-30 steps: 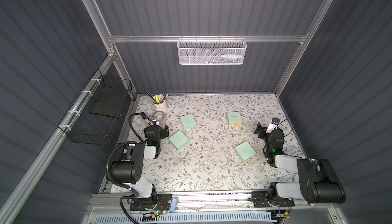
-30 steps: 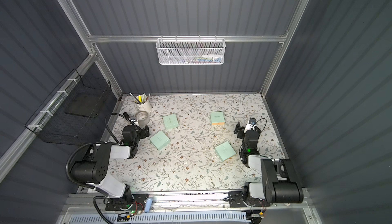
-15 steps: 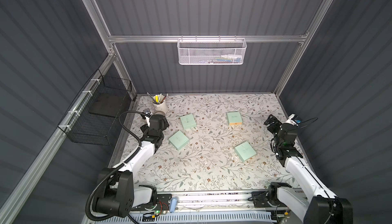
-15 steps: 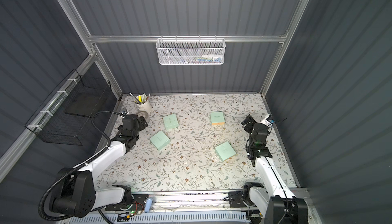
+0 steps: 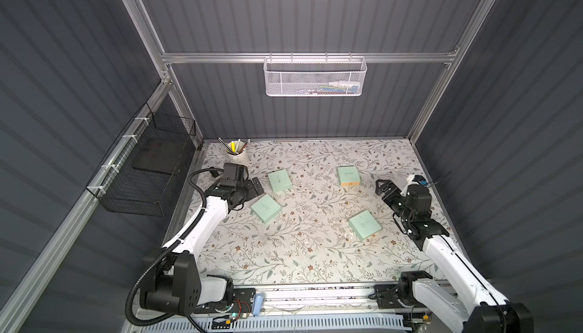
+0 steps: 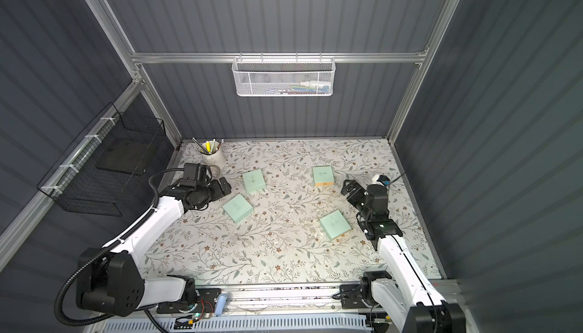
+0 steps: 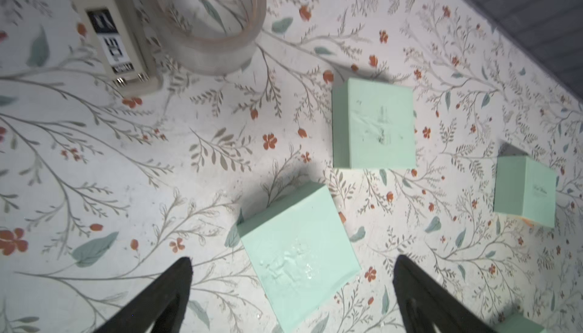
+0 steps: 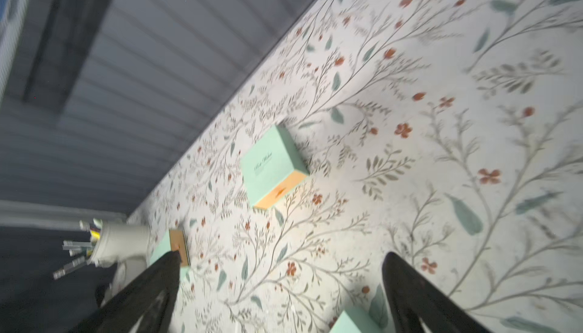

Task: Take out the earrings from the drawer-style jewelry box
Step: Move the jewelry box to the center of the board.

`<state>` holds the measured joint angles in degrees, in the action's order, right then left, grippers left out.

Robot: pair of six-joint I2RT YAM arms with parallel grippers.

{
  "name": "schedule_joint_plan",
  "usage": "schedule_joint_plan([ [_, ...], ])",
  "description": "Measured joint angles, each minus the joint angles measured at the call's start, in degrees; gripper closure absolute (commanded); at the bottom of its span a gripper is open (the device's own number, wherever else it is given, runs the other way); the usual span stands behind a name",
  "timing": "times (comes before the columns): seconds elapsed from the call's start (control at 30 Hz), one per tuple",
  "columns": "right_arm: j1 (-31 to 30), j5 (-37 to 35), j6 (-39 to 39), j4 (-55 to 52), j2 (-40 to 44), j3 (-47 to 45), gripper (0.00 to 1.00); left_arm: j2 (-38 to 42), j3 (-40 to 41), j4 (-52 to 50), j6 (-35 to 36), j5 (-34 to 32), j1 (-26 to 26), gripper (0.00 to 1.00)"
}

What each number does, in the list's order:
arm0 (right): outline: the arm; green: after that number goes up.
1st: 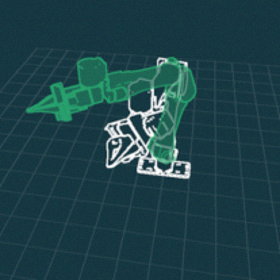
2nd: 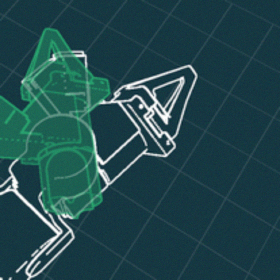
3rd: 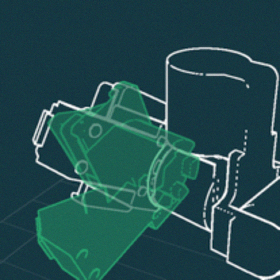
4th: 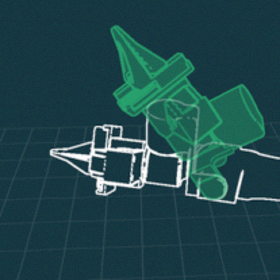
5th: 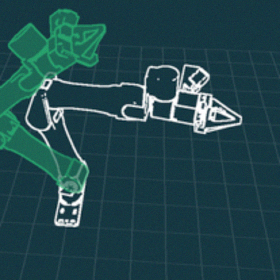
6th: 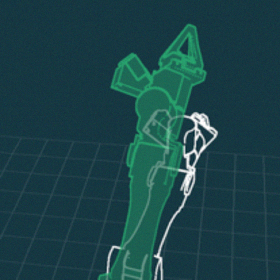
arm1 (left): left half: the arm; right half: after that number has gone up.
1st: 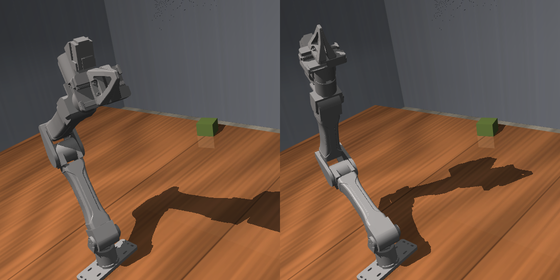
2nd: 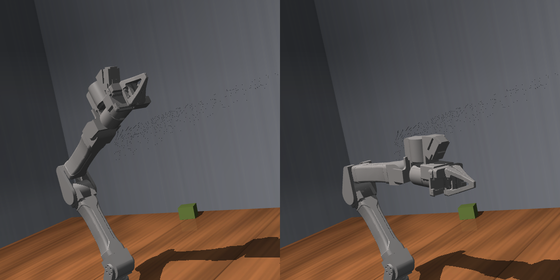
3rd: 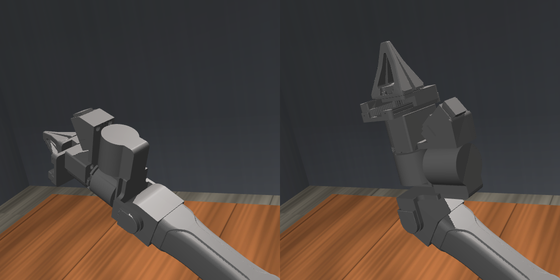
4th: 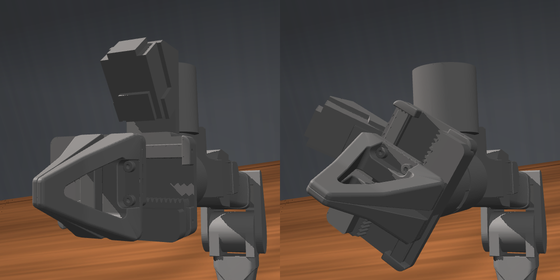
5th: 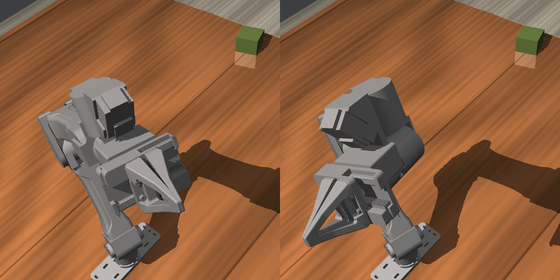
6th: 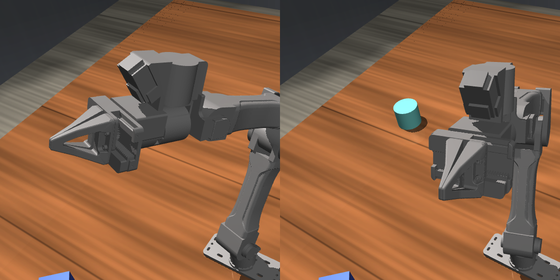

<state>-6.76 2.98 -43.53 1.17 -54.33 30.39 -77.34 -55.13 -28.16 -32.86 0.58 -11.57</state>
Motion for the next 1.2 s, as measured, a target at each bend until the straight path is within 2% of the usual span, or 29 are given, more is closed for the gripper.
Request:
schedule_joint_plan([
  [0.1, -6.47, 1.84, 2.25, -2.34, -2.93, 2.69, 0.01, -4.42, 0.0, -0.94, 0.0, 2.16, 0.0, 0.0],
  [0.23, -9.79, 4.2, 4.48, -3.72, -3.78, 3.56, 0.01, -9.86, 0.0, -0.74, -0.52, 3.8, -0.22, 0.0],
  [0.7, -10.21, 7.76, 7.43, -5.18, -3.85, 3.56, 0.01, -18.29, -1.14, 5.46, -2.16, 5.35, -1.64, 0.0],
  [1.0, -10.21, 9.27, 7.06, -0.57, -6.19, 3.56, 0.01, -23.52, -6.23, 7.23, -1.66, 6.58, -5.29, 0.0],
  [1.2, -10.49, 11.76, 5.92, 3.17, -10.88, 4.39, 0.01, -25.94, -9.25, 7.56, -1.03, 6.86, -8.35, 0.0],
])
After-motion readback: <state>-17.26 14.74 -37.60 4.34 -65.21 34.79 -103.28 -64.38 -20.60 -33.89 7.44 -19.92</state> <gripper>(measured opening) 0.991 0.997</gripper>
